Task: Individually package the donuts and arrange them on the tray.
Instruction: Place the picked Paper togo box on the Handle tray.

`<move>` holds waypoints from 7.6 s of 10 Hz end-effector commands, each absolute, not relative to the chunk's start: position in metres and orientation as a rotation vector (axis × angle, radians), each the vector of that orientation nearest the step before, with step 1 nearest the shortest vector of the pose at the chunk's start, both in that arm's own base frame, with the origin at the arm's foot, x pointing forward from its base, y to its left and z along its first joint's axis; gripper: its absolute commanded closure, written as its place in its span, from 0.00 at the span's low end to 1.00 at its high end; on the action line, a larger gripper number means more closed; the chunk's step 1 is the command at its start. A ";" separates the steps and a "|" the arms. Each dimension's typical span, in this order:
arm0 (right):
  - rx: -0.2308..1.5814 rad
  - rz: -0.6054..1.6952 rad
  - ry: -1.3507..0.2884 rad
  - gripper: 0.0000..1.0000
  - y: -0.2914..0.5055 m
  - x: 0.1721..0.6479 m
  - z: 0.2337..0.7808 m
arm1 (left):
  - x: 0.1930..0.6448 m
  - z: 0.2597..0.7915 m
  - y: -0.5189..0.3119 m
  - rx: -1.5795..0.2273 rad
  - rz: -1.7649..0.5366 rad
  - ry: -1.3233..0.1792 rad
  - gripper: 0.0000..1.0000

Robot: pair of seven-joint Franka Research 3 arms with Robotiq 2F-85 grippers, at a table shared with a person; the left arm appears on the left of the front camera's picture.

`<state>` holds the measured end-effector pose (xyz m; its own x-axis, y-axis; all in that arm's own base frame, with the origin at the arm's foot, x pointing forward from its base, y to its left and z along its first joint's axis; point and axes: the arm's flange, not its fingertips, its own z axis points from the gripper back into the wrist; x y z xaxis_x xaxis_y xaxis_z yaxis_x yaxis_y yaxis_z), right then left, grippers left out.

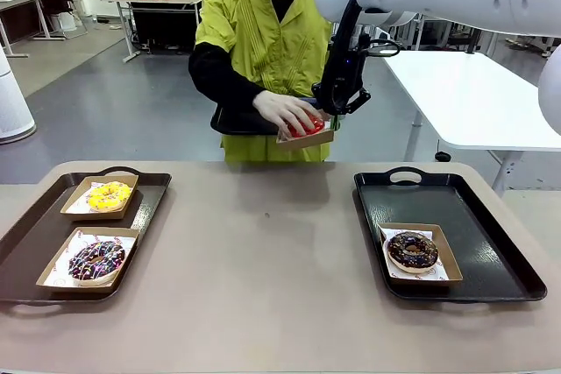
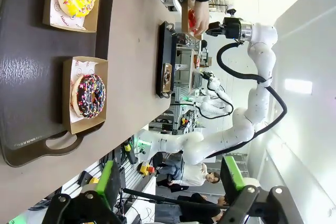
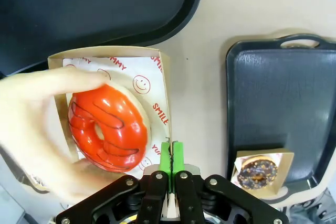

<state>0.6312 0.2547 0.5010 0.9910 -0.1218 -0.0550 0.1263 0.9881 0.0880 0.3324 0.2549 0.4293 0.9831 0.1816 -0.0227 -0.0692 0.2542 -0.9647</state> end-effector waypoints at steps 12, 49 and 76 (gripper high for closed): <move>0.036 0.015 0.105 0.99 0.082 0.551 0.590 | 0.325 0.430 0.253 -1.305 0.162 -0.105 0.00; 0.173 -0.044 0.035 0.04 -0.037 0.569 0.378 | 0.325 0.430 0.253 -1.305 0.162 -0.105 0.00; 1.234 0.010 -0.140 0.00 -0.292 0.434 0.401 | 0.325 0.430 0.253 -1.305 0.162 -0.105 0.00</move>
